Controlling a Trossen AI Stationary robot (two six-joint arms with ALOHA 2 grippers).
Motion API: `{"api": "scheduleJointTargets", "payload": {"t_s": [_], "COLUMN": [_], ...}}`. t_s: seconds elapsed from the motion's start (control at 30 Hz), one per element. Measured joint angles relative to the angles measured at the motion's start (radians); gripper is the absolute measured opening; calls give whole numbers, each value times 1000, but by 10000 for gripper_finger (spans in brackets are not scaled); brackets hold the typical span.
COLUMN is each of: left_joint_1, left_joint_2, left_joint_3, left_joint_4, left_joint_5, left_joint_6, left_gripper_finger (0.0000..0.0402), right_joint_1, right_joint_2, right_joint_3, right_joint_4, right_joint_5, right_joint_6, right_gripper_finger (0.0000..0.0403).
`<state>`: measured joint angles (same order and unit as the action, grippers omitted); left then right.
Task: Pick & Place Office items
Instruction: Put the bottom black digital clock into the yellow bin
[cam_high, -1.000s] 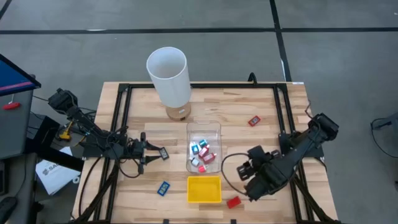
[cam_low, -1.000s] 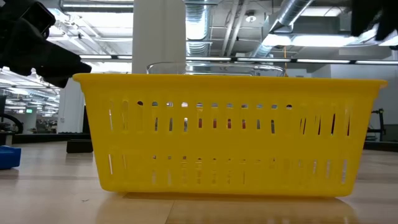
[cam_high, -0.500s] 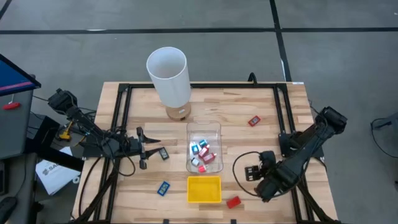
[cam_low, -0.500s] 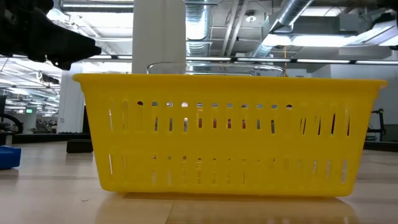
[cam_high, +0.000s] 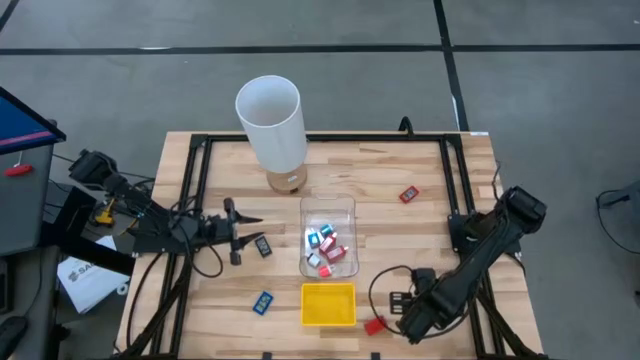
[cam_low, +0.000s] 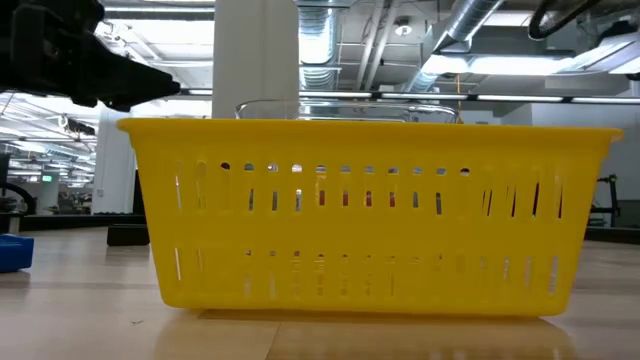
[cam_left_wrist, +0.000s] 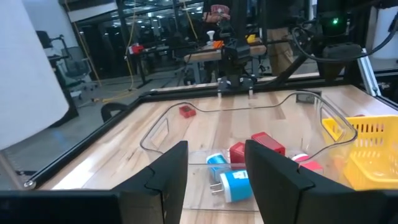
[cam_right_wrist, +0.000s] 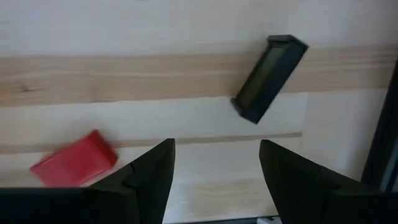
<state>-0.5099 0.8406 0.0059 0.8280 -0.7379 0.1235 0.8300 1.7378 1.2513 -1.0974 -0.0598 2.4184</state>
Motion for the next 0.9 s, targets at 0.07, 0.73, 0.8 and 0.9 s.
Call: {"api": "scheduleJointTargets", "payload": {"t_s": [0.07,0.73,0.8,0.9], "left_joint_1": [28,96,96,96], "left_joint_2": [0,0,0,0], "left_joint_3": [0,0,0,0], "left_joint_4": [0,10,10,10], "left_joint_5": [38,223,236,272], "left_joint_6": [0,-77,-90,-114], "left_gripper_finger": [154,154,154,154], "right_joint_1": [8,87,86,86], "right_joint_2": [12,101,100,99], "right_joint_3": [1,-73,-85,-109], "right_joint_4": [-10,-12,0,44], "right_joint_5": [-10,12,14,16], "right_joint_6": [6,2,-2,-10], "right_gripper_finger": [226,206,201,188]}}
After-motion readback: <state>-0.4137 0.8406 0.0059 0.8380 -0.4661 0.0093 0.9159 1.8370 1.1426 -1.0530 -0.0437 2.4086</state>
